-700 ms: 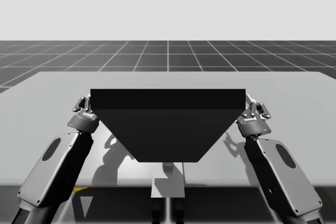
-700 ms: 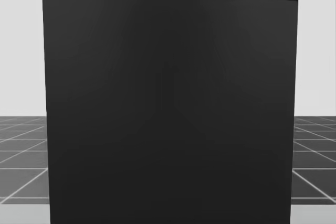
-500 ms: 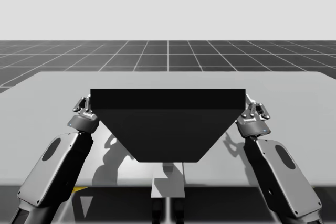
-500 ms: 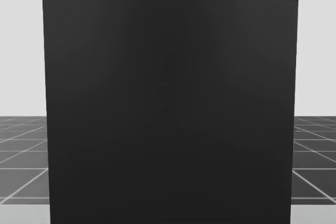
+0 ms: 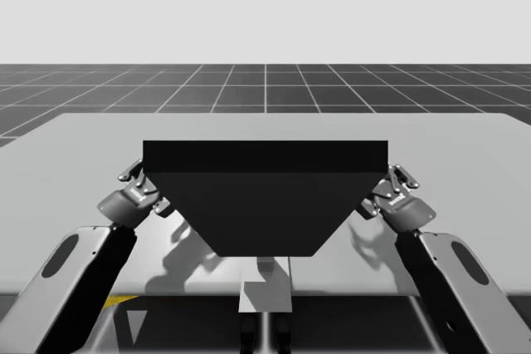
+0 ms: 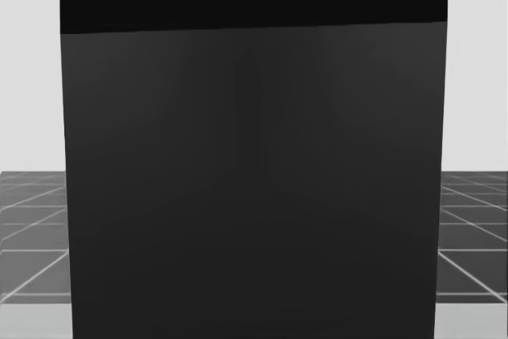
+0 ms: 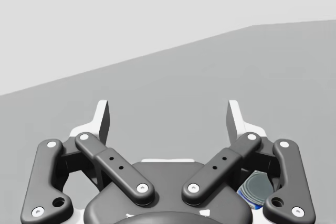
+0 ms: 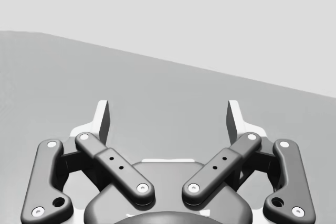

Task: Reach around the screen and pick up the object behind it.

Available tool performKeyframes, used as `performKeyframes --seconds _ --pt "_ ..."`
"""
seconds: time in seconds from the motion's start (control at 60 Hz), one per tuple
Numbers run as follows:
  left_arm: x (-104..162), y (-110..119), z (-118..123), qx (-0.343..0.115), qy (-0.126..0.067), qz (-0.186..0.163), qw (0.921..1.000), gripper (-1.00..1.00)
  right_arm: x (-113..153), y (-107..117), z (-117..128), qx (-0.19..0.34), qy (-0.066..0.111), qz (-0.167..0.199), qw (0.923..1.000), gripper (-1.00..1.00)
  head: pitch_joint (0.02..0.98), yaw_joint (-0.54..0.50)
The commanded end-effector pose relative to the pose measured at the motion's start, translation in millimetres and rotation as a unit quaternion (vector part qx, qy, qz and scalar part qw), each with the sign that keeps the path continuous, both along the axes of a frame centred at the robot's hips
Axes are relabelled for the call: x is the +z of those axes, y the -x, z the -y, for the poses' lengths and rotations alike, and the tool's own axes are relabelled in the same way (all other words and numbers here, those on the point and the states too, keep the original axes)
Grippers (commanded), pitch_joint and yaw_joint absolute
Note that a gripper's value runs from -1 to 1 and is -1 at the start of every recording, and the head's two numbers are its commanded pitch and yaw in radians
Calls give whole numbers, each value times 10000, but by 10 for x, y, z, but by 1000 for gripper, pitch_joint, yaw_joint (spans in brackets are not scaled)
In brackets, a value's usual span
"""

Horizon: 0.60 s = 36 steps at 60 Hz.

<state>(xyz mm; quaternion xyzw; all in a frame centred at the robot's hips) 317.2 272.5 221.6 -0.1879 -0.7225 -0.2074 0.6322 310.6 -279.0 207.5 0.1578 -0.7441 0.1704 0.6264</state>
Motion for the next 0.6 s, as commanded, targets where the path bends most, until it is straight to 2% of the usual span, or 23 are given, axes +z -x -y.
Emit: performKeyframes --seconds 0.017,0.133,0.2,0.267,0.333,0.45,0.6 --pt "-23 245 0 -531 -359 -124 9979 -1000 0 243 -64 870 -40 26 9962 -1000 91 -3" --pt "-43 394 -115 -860 -369 -261 9953 -1000 -46 415 -47 1367 122 142 9904 -1000 94 2" --pt "-38 440 -161 -971 -356 -304 9942 -1000 -55 473 -35 1548 155 166 9877 -1000 95 3" --pt "-21 506 -224 -1168 -331 -357 9920 -1000 -68 553 -16 1854 200 222 9822 -1000 96 5" --pt "10 579 -281 -1413 -324 -414 9886 -1000 -85 650 6 2276 205 259 9732 -1000 97 5" --pt "40 656 -340 -1711 -485 -456 9830 -1000 -144 724 47 2549 405 286 9657 -1000 101 4" --pt "4 649 -359 -1825 -604 -517 9800 -1000 -240 724 66 2680 484 177 9620 -1000 103 4"
